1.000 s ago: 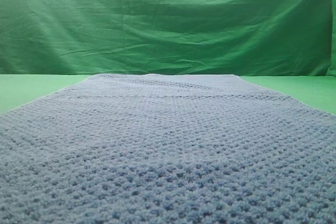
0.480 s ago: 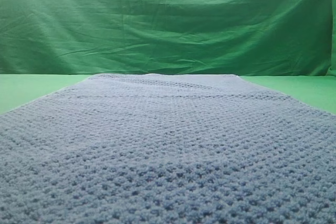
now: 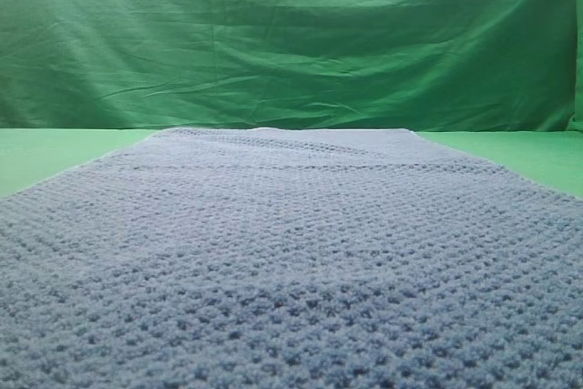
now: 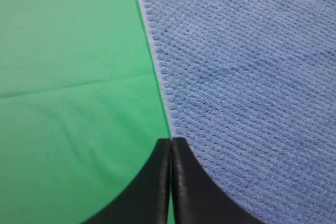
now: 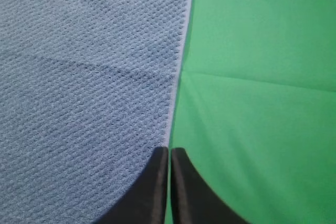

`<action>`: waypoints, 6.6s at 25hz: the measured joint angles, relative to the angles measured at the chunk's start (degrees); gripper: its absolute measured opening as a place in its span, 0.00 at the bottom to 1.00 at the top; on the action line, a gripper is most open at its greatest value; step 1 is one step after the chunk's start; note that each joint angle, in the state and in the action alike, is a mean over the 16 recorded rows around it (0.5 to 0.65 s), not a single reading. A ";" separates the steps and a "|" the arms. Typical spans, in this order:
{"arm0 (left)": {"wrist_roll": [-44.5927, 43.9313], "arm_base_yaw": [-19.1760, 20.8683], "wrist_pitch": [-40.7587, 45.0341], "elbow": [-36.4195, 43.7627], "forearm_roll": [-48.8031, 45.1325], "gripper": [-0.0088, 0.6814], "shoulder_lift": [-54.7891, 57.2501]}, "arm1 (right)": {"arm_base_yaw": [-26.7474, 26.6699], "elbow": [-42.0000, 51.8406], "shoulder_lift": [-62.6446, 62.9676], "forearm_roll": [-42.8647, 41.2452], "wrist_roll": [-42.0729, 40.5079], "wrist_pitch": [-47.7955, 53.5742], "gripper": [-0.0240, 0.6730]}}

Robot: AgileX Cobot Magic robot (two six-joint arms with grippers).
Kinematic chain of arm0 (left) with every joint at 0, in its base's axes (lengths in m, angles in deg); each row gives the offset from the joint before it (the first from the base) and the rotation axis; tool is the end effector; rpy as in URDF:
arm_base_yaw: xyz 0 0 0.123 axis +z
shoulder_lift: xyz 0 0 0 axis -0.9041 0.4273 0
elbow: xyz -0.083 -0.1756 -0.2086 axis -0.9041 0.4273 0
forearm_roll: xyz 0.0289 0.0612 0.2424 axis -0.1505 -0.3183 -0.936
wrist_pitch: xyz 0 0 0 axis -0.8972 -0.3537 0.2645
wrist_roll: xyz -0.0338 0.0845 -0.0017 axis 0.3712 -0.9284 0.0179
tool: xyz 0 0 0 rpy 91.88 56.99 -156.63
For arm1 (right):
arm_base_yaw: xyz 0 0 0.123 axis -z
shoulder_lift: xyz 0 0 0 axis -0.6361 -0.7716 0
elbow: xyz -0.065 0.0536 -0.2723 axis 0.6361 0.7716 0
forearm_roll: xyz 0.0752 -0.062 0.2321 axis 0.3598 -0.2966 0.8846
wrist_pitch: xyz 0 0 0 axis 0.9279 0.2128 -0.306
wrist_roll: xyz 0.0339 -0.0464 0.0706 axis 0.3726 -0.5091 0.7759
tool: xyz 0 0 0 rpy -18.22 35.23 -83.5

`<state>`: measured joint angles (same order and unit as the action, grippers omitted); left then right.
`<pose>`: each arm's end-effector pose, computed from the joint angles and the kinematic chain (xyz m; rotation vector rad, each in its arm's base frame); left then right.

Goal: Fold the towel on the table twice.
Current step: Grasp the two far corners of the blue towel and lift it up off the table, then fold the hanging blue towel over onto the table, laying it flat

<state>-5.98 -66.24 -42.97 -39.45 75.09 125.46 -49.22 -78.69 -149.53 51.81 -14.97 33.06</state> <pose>0.2476 -0.0294 0.2861 0.1761 2.3877 -0.3050 0.2320 0.0523 0.3107 -0.3214 2.5103 0.2242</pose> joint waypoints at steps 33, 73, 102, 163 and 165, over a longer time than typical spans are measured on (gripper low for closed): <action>10.42 -9.31 3.98 -25.11 -8.02 0.87 36.76 | -2.48 -14.55 -38.25 0.26 -0.57 -6.68 0.94; 12.42 -9.31 1.94 -26.22 -10.49 0.84 42.93 | -2.48 -15.45 -43.07 0.58 -3.65 -12.37 0.80; 11.33 -8.87 8.53 -31.08 -7.22 0.01 42.22 | -2.57 -24.98 -41.03 1.02 -3.64 -2.03 0.03; 10.59 -10.51 10.05 -59.14 -7.72 0.01 29.93 | -2.10 -51.61 -31.33 8.39 -18.19 -0.99 0.03; 10.58 -10.51 12.49 -58.96 -8.11 0.01 29.11 | -2.10 -49.25 -29.44 7.02 -16.78 0.27 0.03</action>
<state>4.60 -76.75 -30.48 -98.42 66.97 154.57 -51.33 -127.94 -178.98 58.83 -31.75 33.33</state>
